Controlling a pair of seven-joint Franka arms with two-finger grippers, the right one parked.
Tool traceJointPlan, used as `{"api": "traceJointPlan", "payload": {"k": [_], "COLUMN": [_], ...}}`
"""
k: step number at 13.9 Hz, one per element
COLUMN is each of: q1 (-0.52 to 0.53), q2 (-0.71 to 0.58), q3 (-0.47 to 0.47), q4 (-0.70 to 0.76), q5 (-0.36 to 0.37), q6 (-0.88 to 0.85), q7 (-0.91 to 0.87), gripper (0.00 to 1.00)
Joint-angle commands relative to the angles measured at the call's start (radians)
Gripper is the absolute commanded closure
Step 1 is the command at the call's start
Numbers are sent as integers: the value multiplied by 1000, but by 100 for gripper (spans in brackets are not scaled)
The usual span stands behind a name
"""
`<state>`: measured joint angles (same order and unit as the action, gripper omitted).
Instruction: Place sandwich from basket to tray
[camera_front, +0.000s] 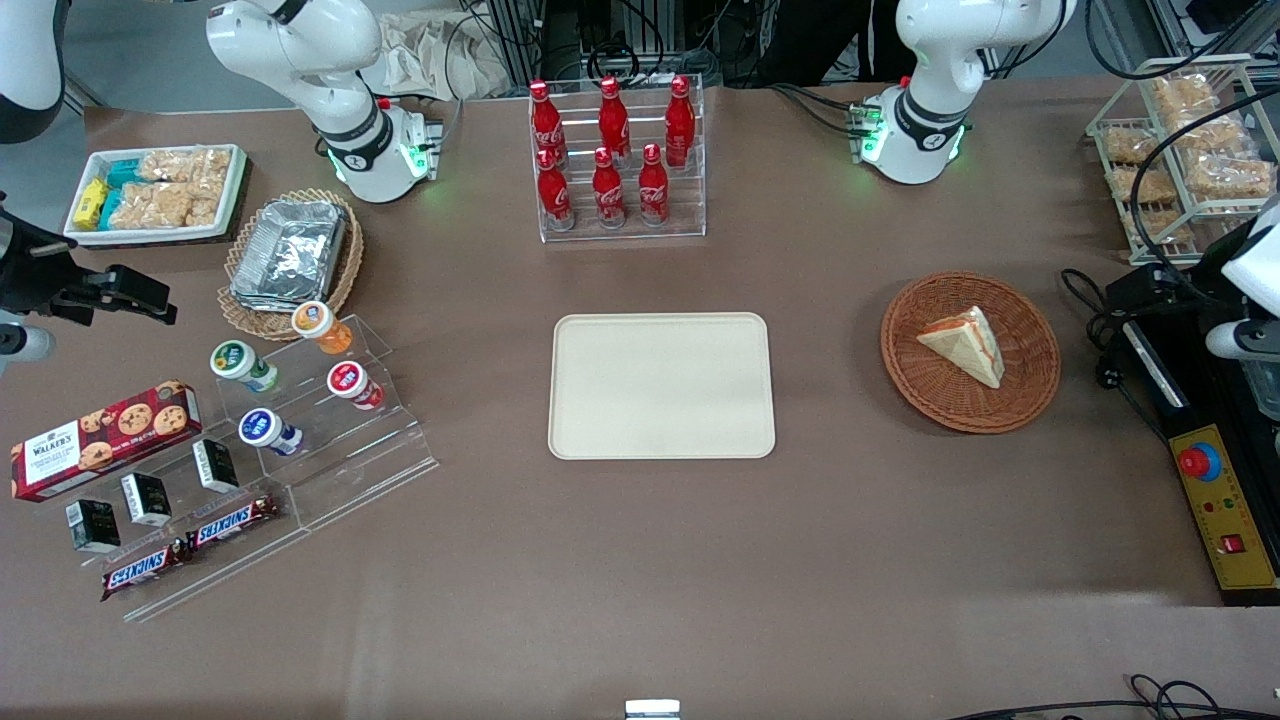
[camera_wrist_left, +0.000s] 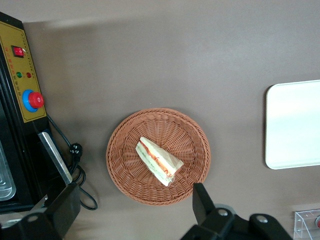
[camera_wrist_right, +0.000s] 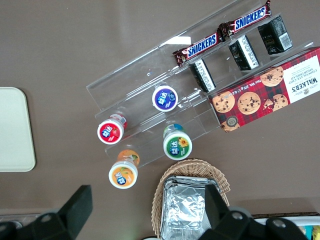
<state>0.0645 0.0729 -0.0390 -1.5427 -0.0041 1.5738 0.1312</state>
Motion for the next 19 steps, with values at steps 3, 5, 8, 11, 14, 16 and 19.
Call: {"api": "traceJointPlan", "payload": {"k": [3,5,8,11,14,16,19], "q1": [0,-2,0,-2,-6,-9,-9], "q2": [1,-28,-119,-258,-335,-331,-334], "q3": [1,1,1,-1,-5,-10,-28], "q4": [-7,-58,-212,-469,-649,-675,-750], "q5": [1,1,-2,-4,-7,-5,-7], "q6": [-37,-35,20,194,326,341,426], "q7": [-24,-59,-90,-215,-378,-496,-640], "gripper": [0,0,0,0,0,0,0]}}
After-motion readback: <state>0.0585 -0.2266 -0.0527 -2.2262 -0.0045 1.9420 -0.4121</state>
